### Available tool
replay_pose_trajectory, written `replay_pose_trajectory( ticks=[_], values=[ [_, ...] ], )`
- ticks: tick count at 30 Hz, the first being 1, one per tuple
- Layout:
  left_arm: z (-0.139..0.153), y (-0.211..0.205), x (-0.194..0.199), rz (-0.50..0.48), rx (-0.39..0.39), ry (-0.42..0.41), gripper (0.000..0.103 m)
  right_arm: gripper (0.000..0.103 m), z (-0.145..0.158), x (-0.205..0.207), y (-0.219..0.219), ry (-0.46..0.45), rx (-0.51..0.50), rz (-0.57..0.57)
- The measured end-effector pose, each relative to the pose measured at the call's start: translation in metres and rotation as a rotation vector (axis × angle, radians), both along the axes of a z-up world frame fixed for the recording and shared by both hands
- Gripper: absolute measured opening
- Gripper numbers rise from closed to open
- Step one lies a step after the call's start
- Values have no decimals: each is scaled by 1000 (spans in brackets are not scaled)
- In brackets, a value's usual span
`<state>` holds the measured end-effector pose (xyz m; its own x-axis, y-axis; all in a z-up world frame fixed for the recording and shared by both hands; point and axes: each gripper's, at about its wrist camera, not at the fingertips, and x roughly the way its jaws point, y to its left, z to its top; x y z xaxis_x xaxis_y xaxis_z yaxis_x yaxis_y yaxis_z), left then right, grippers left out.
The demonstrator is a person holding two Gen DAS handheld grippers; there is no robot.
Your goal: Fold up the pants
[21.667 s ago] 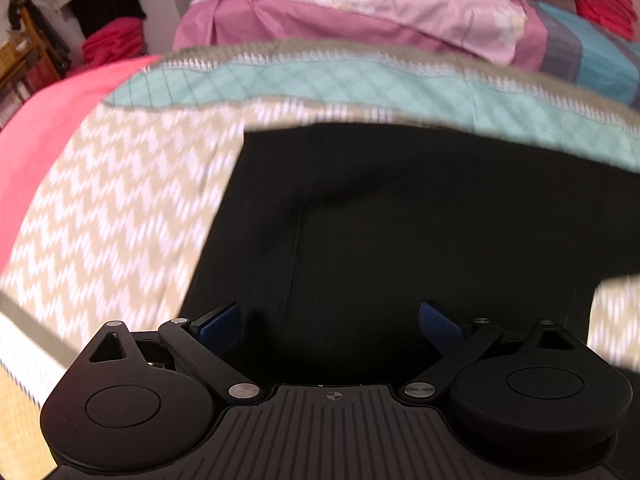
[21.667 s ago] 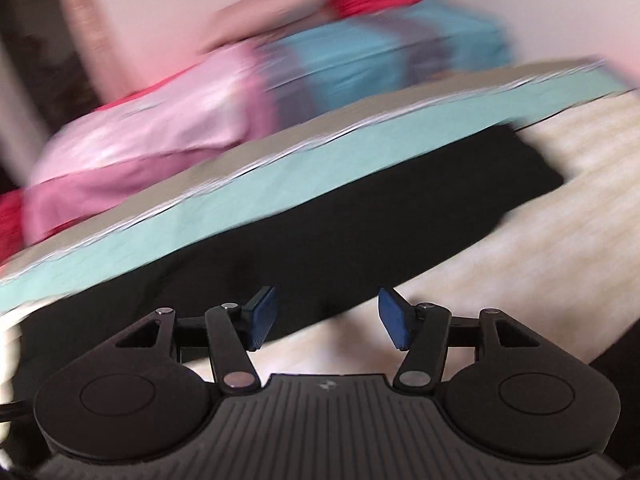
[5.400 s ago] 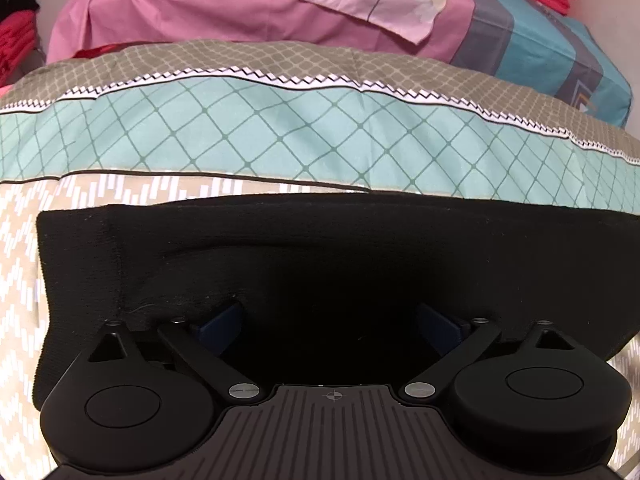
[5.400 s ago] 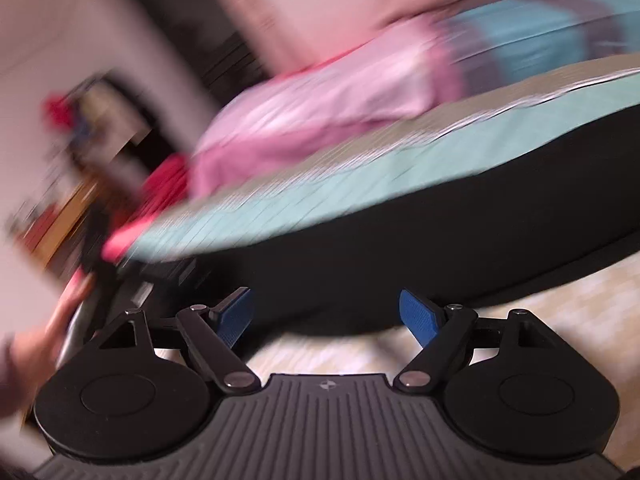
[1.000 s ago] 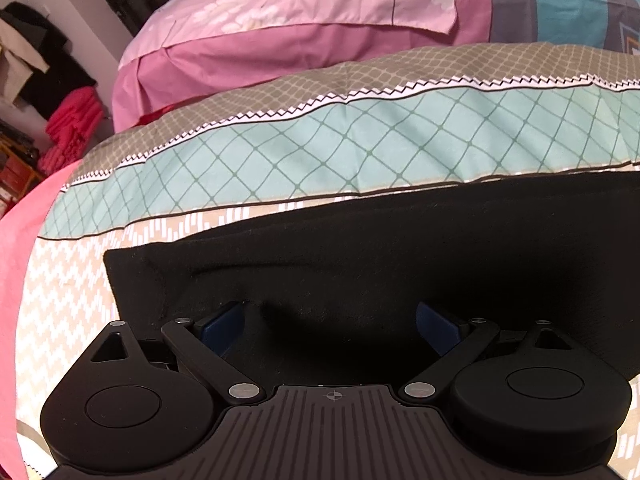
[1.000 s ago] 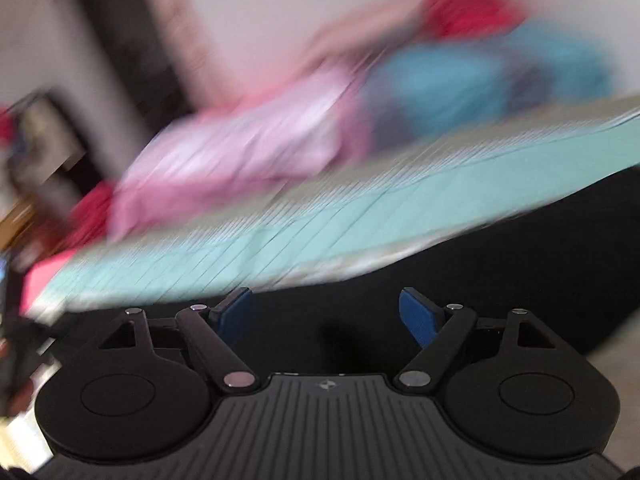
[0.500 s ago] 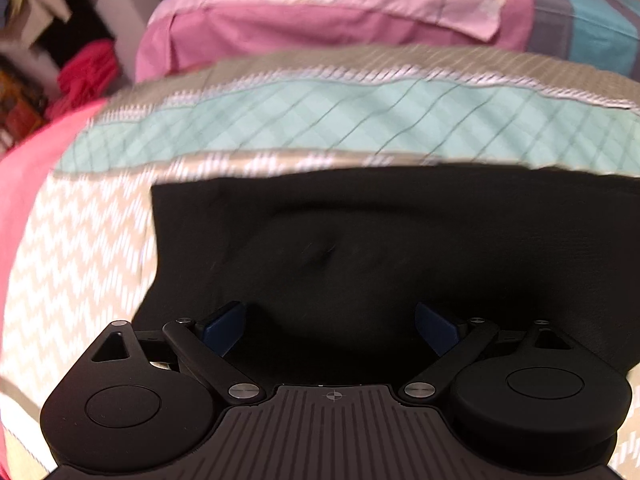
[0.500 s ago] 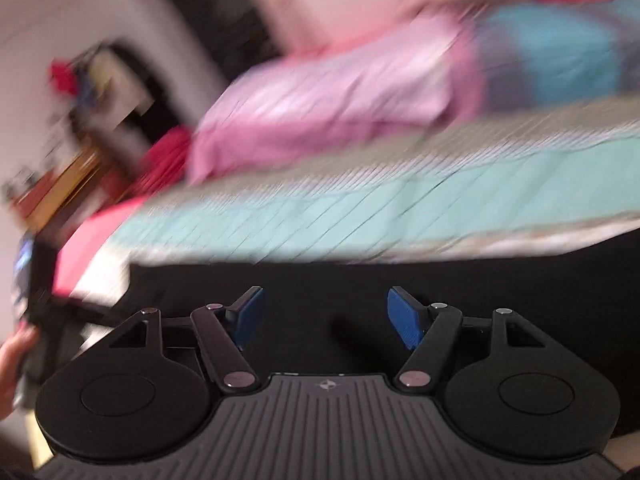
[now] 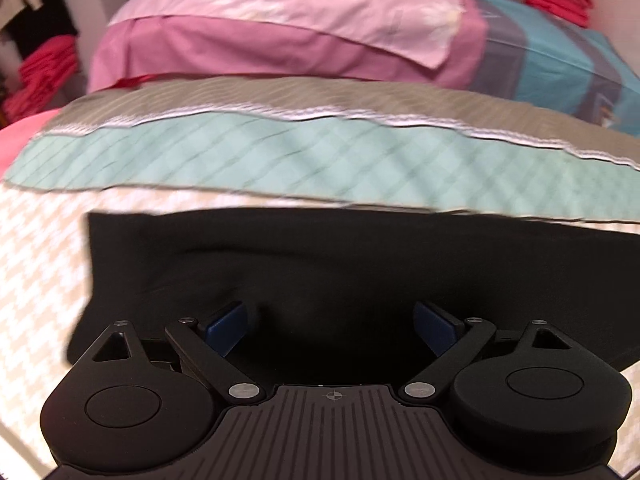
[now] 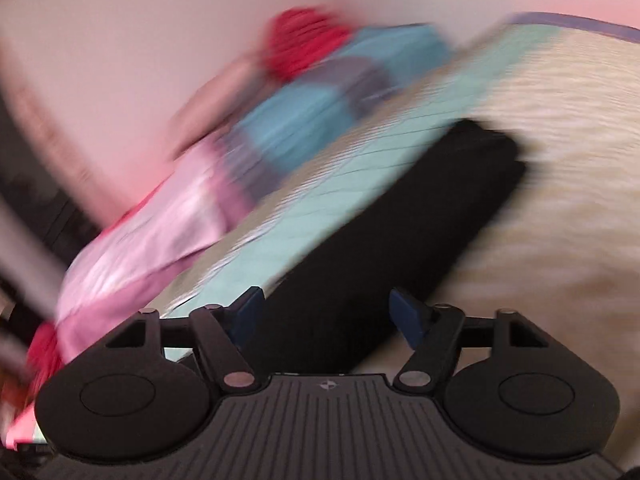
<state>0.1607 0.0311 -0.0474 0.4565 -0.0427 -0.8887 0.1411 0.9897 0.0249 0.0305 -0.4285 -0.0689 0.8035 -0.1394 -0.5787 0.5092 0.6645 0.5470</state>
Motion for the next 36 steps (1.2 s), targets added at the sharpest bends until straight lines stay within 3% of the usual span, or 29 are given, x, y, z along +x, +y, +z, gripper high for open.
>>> replay_pose_trajectory(
  ticks=[3, 7, 8, 11, 12, 14, 15, 17, 20, 21, 22, 23, 24, 25, 27, 29, 30, 31, 32, 34, 36],
  values=[
    [-10, -28, 6, -29, -9, 24, 103, 81, -28, -8, -35, 46, 145, -49],
    [-31, -48, 10, -29, 35, 76, 103, 88, -44, 10, -60, -15, 254, -12],
    [-33, -49, 10, -26, 45, 70, 103, 94, -47, 22, -61, -29, 260, -7],
    [-34, -47, 10, -2, 28, 79, 103, 94, -49, 42, -73, -85, 235, -1],
    [-34, -45, 10, 5, 22, 84, 103, 92, -48, 43, -75, -103, 228, -2],
    [-35, -44, 10, 14, 19, 87, 103, 77, -50, 47, -78, -102, 233, -49],
    [-35, -43, 9, 17, 22, 86, 103, 76, -49, 46, -76, -101, 246, -58],
    [-36, -45, 8, 27, 38, 85, 103, 74, -49, 45, -62, -113, 268, 64],
    [-36, -47, 10, 34, 55, 84, 103, 69, -44, 56, -40, -52, 99, 211],
    [-36, -48, 10, 33, 58, 84, 103, 60, -41, 59, -42, -40, 77, 212],
    [-37, -49, 11, 31, 59, 84, 103, 28, -43, 61, -52, -28, 101, 162],
    [-36, -49, 11, 29, 59, 84, 103, 19, -48, 59, -68, -28, 181, 81],
    [-37, -49, 11, 28, 61, 84, 103, 19, -55, 56, -78, -62, 283, 28],
    [-37, -48, 11, 27, 66, 83, 103, 21, -56, 55, -78, -66, 303, 14],
    [-36, -50, 11, 22, 76, 79, 103, 29, -50, 58, -59, -46, 201, 75],
    [-34, -52, 10, 15, 92, 70, 103, 57, -48, 61, -45, -51, 163, 164],
    [-33, -54, 9, 9, 105, 63, 103, 60, -46, 64, -42, -59, 148, 179],
    [-32, -57, 8, 2, 121, 55, 103, 52, -45, 66, -43, -47, 141, 172],
    [-31, -60, 7, -9, 139, 45, 103, 23, -46, 68, -47, -33, 149, 124],
    [-31, -66, 7, -32, 172, 27, 103, 19, -52, 66, -56, -42, 230, 48],
    [-29, -68, 5, -49, 182, 18, 103, 19, -49, 66, -47, -28, 164, 58]
  ],
)
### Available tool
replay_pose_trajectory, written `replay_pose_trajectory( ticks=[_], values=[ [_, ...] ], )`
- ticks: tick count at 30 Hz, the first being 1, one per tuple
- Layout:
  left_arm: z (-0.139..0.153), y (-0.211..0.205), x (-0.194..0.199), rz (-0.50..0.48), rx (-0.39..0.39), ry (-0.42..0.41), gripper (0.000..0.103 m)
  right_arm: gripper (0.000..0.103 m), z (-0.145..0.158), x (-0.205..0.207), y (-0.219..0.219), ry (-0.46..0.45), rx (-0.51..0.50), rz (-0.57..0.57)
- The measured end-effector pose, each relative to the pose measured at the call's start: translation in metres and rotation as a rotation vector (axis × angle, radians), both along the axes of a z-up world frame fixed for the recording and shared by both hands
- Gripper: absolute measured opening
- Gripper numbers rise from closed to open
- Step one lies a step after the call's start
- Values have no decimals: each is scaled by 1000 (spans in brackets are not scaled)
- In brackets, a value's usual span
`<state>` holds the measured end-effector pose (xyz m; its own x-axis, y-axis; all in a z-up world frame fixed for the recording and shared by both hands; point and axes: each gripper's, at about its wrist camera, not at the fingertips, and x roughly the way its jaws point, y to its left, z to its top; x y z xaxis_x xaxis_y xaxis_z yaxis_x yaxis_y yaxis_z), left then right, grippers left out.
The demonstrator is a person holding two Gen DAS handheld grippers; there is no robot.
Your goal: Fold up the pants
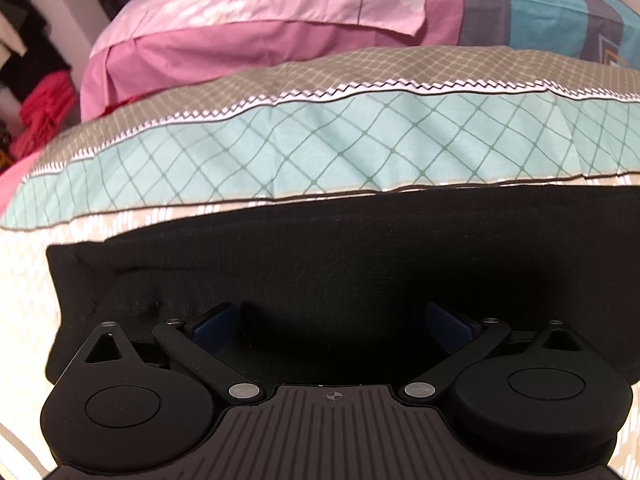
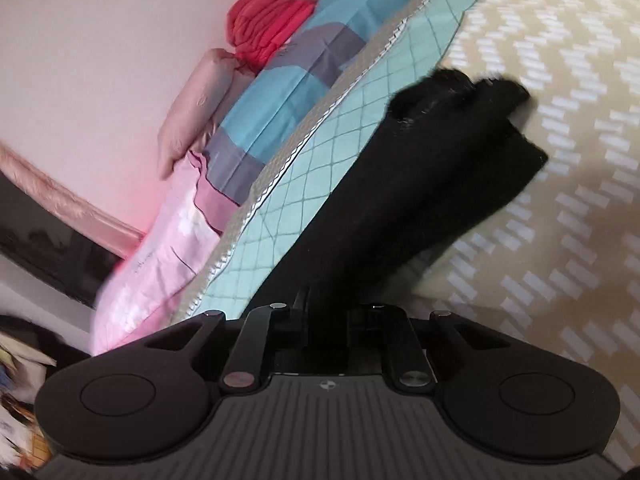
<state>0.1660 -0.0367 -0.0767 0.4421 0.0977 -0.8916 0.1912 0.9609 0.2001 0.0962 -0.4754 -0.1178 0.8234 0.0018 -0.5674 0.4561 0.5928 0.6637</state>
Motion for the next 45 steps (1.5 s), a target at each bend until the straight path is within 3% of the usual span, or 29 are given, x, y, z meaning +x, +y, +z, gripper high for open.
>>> replay_pose_trajectory(
  ticks=[5, 7, 9, 12, 15, 17, 20, 22, 26, 31, 33, 35, 36, 38, 42, 43, 44, 45],
  values=[
    [7, 5, 1, -6, -9, -2, 103, 19, 17, 10, 21, 77, -178, 19],
    [11, 9, 1, -4, -11, -8, 103, 19, 31, 16, 38, 93, -301, 36],
    [16, 14, 0, -1, -18, -16, 103, 19, 49, 18, 67, 94, -477, 66],
    [25, 25, -2, 12, -35, -35, 103, 20, 73, 15, 134, 40, -828, 145],
    [38, 41, -5, 47, -50, -77, 103, 23, 71, 4, 224, -74, -1143, 306],
    [45, 55, -7, 87, -59, -109, 103, 34, 47, 0, 286, -139, -1317, 481],
    [49, 70, -5, 135, -58, -132, 103, 37, -6, 8, 348, -85, -1480, 748],
    [50, 75, -4, 144, -43, -139, 103, 28, -28, 14, 364, -29, -1537, 854],
    [55, 74, -7, 137, -46, -170, 103, 28, -18, 9, 360, -56, -1495, 826],
    [56, 40, -5, 93, -143, -177, 103, 30, -29, 12, 372, -47, -1571, 845],
    [41, 15, -5, 24, -158, -152, 103, 41, -28, 13, 367, -39, -1547, 823],
    [14, -7, -4, -21, -105, -97, 103, 63, -25, 15, 361, -45, -1553, 784],
    [-1, -15, -3, -36, -64, -65, 103, 66, -23, 12, 356, -50, -1561, 773],
    [-7, -16, -8, -27, -28, -122, 103, 69, -19, 5, 341, -45, -1569, 772],
    [-8, -8, -4, -25, -62, -95, 103, 73, -14, -16, 284, 39, -1570, 658],
    [-8, -8, -3, -22, -68, -90, 103, 77, -11, -18, 266, 73, -1538, 589],
    [-8, -7, -2, -19, -76, -85, 103, 86, -3, -20, 248, 84, -1441, 531],
    [-8, -6, -1, -14, -79, -84, 103, 87, 6, -19, 234, 81, -1299, 484]
  ],
)
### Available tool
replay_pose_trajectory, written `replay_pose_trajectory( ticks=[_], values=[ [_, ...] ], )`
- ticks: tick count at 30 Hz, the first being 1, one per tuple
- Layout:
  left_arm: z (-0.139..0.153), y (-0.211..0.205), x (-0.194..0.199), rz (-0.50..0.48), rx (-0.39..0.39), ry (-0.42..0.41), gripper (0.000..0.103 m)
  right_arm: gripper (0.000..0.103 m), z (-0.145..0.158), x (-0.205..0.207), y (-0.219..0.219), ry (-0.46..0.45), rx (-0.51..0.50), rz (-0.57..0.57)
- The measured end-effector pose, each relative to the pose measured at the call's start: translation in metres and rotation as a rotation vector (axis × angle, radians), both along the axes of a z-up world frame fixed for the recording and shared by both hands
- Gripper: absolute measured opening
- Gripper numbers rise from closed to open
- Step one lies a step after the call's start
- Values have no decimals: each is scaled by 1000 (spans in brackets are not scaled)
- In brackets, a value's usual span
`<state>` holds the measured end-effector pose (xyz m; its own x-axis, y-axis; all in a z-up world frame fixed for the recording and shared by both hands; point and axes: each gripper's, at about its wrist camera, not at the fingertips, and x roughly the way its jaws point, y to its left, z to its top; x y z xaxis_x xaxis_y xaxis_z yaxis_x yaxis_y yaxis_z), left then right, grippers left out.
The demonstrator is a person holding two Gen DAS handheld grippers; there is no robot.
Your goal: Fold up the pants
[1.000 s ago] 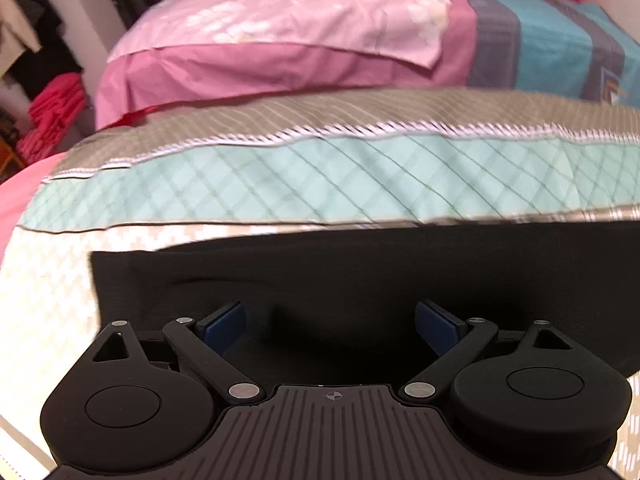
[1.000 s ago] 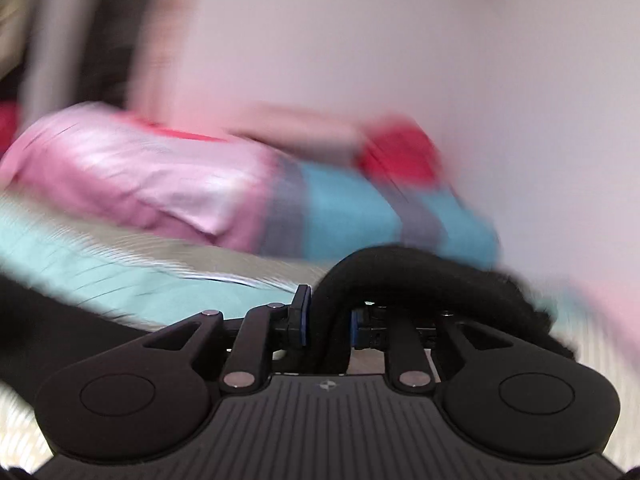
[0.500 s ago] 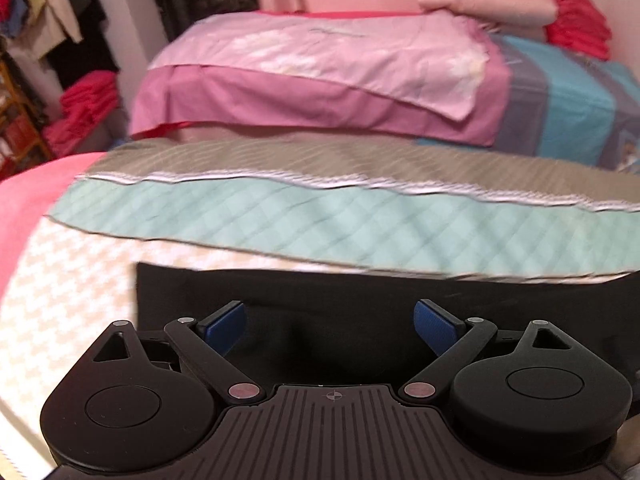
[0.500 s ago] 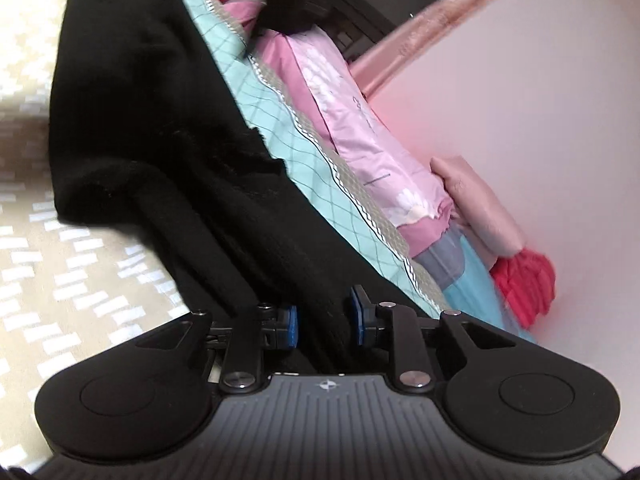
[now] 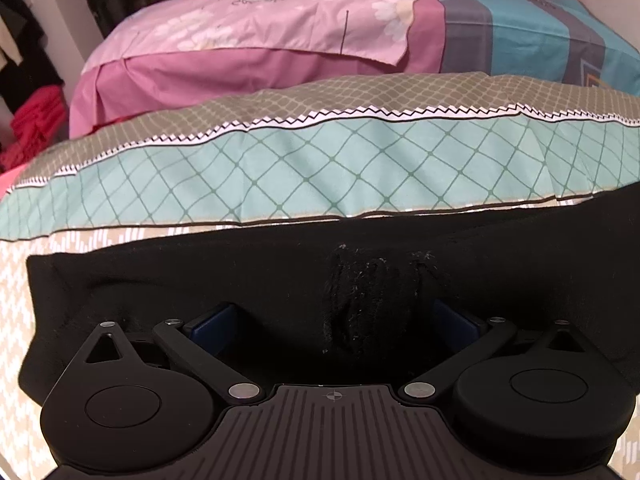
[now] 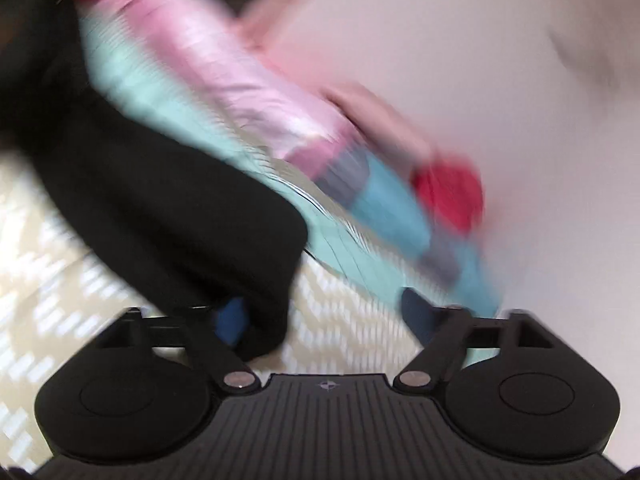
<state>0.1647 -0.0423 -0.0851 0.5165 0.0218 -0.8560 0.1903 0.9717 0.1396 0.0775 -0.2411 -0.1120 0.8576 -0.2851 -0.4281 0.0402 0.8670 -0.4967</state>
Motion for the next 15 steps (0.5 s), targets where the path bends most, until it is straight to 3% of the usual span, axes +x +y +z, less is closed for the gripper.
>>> replay_pose_trajectory(
  ticks=[1, 2, 6, 8, 9, 11, 13, 15],
  values=[
    [0, -1, -2, 5, 0, -4, 103, 85, 4, 4, -2, 6, 70, -33],
    [-1, -1, -2, 9, 0, -8, 103, 81, 3, 10, 8, 12, 59, -30],
    [-1, -3, -4, 12, 8, -10, 103, 77, -15, 22, 54, 24, -172, 219],
    [0, -4, -4, 0, 17, -11, 103, 75, -17, 39, 33, 44, -171, 138],
    [0, -4, -4, -2, 17, -10, 103, 76, -10, 47, 12, 68, -79, 65],
    [0, -3, -4, -3, 15, -10, 103, 79, 14, 48, -33, 167, 256, -2],
    [0, -2, -3, -6, 10, -5, 103, 76, 31, 37, -61, 249, 521, 32],
    [0, 1, 0, -4, -7, 9, 103, 79, 45, 24, -87, 246, 778, 71]
  ],
)
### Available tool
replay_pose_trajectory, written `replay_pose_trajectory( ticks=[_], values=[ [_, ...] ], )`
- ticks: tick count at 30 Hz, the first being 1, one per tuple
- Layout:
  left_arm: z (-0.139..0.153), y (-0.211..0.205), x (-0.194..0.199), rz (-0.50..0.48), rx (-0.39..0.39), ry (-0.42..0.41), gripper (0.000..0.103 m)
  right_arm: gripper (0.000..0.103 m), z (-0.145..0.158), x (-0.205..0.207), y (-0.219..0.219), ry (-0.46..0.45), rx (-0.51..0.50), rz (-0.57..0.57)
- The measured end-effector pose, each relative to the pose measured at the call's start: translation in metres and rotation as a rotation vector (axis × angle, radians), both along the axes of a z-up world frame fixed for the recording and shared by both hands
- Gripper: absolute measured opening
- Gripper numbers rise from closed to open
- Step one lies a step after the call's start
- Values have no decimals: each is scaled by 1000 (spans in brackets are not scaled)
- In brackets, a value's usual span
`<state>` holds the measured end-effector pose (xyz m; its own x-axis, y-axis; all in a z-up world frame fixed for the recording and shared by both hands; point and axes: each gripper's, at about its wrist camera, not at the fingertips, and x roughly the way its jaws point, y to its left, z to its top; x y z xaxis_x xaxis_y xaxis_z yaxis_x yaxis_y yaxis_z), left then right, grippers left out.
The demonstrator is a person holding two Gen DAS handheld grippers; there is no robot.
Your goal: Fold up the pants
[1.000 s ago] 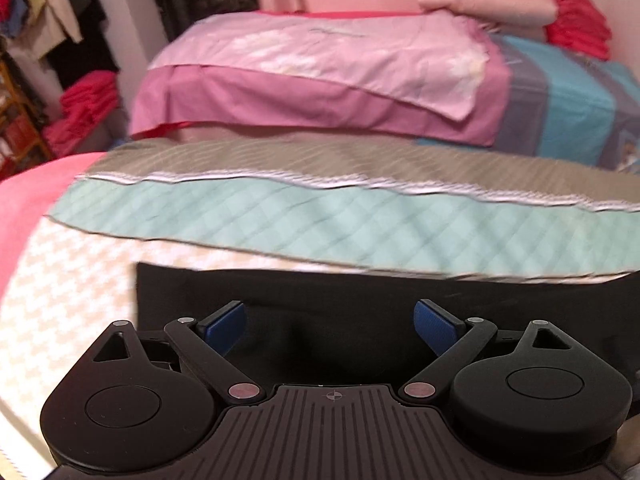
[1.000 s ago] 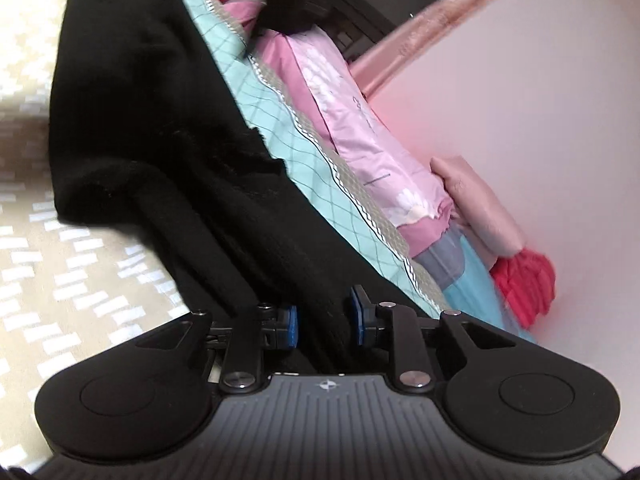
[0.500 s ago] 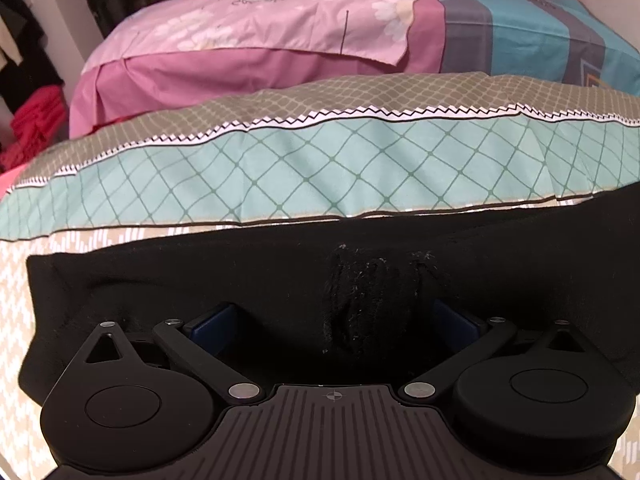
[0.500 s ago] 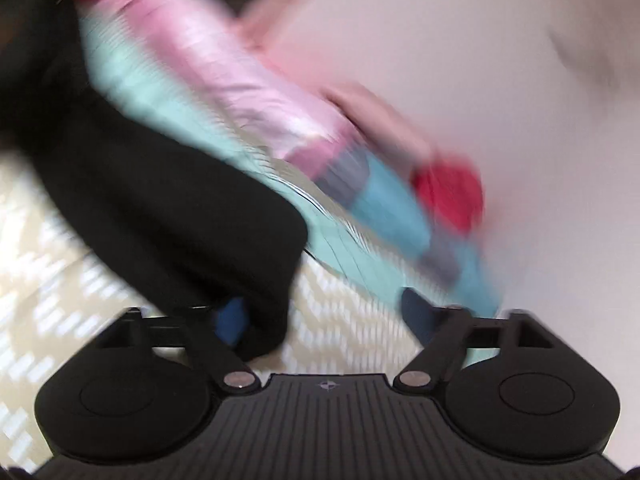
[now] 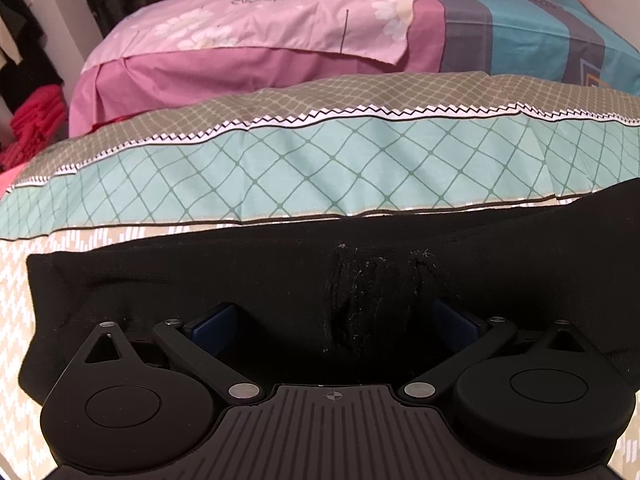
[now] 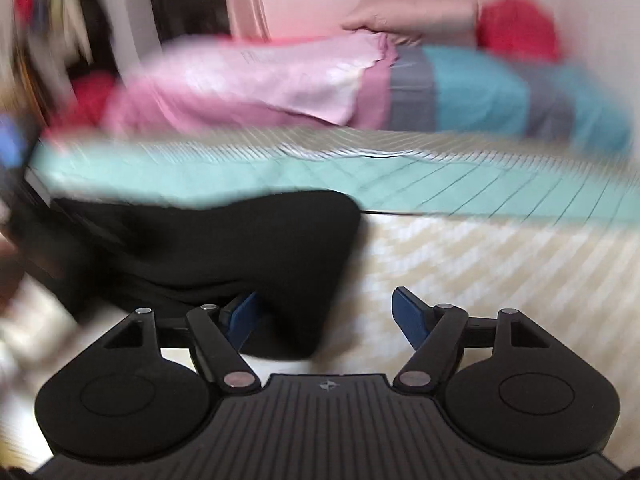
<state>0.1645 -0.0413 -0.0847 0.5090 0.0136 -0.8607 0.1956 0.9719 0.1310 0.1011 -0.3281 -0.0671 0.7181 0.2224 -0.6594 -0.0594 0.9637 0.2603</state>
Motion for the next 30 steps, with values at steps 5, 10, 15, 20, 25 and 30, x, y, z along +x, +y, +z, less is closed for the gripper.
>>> replay_pose_trajectory(
  ticks=[5, 10, 15, 20, 25, 30],
  values=[
    [-2, 8, 4, 16, -55, 28, 103, 95, 0, 27, -14, 28, 276, -166],
    [-1, 6, 1, 13, -44, 20, 103, 46, -34, 67, 6, 162, 331, -241],
    [6, 4, -4, -8, -64, 44, 103, 29, 6, 37, -8, 134, 505, -204],
    [18, -31, -25, -103, -141, 71, 103, 29, 28, -21, -65, 119, 544, -336],
    [8, -68, -39, -209, -95, 71, 103, 48, -20, -42, -94, 260, 412, -444],
    [25, -59, -38, -217, -85, 70, 103, 73, 20, -41, -67, 89, 73, -454]
  ],
)
